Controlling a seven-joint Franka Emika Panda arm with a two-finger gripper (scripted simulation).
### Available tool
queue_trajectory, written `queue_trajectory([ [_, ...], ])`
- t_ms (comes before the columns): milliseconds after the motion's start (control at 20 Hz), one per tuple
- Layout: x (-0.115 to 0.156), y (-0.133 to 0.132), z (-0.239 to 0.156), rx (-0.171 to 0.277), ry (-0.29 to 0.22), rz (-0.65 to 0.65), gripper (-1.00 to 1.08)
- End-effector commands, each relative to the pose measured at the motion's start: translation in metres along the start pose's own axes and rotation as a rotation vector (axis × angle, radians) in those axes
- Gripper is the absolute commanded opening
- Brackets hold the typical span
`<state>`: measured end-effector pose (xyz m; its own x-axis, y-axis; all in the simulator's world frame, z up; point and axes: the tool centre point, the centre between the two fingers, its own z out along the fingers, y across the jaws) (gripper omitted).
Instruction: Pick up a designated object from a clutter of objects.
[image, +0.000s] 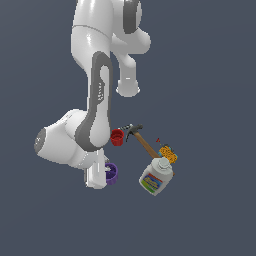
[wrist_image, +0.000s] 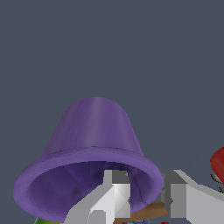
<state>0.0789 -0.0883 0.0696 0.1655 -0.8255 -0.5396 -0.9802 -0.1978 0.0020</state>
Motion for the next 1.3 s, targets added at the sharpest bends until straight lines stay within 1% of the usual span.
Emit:
queue_trajectory([
  [0, 0.0, 0.0, 0.0, 0.0, 0.0, 0.001, -1.0],
  [400, 0.0, 0.0, -0.001, 0.0, 0.0, 0.0, -1.0],
  [700, -0.007, 0.005, -0.016, 0.0, 0.0, 0.0, -1.0],
  [1000, -0.023, 0.016, -0.052, 0.001, 0.0, 0.001, -1.0],
  [1250, -0.043, 0.031, -0.1, 0.001, 0.0, 0.002, -1.0],
])
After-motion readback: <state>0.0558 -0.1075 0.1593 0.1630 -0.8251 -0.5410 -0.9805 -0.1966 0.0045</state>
